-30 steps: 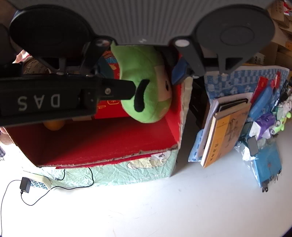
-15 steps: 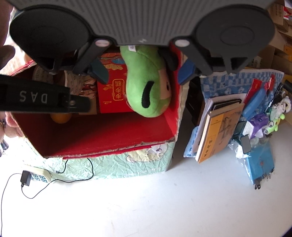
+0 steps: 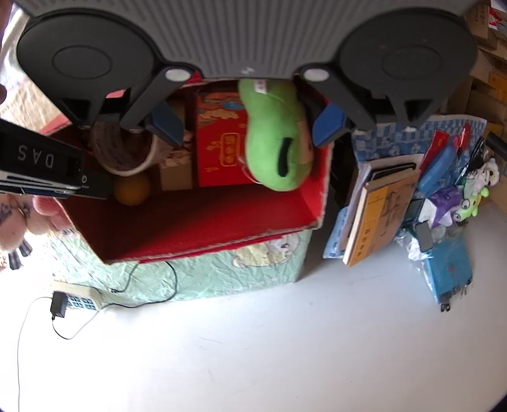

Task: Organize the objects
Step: 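Withdraw the right tool from the box toward the white fluffy bunny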

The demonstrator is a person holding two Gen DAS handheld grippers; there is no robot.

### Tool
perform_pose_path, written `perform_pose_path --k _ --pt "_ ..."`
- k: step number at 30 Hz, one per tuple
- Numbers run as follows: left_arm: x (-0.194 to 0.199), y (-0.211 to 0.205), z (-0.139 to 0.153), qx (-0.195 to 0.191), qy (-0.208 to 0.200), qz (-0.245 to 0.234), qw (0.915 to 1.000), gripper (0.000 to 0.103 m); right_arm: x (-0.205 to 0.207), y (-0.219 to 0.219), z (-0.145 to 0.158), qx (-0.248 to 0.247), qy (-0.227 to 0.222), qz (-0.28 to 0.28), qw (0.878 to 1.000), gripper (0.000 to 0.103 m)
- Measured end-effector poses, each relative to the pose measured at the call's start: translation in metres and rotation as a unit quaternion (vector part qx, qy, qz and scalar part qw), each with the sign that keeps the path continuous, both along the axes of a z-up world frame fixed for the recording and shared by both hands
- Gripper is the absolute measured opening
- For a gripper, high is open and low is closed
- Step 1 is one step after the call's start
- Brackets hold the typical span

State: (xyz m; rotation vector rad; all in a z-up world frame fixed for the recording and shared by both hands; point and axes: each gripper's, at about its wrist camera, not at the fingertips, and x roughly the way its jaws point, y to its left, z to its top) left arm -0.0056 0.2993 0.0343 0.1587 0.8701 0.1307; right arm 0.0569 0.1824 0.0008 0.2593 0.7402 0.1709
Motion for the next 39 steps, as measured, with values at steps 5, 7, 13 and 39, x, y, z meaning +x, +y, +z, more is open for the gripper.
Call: perform_pose_path --k 5,7,13,39 --pt "-0.002 -0.024 -0.002 0.025 0.008 -0.007 0.9996 0.090 -0.007 -0.018 -0.003 -0.001 0.001 -0.011 1.000 0.046" --pt "-0.003 -0.031 -0.002 0.027 0.013 -0.004 0.9995 0.090 -0.009 -0.026 -0.004 0.001 0.005 -0.011 1.000 0.046" --pt "-0.007 -0.050 0.000 0.038 0.022 0.008 0.9990 0.090 -0.013 -0.047 -0.007 0.007 0.012 -0.001 1.000 0.046" --pt "-0.005 -0.181 -0.010 0.046 0.044 0.024 0.9977 0.090 -0.022 -0.166 -0.022 0.004 0.036 0.025 0.999 0.046"
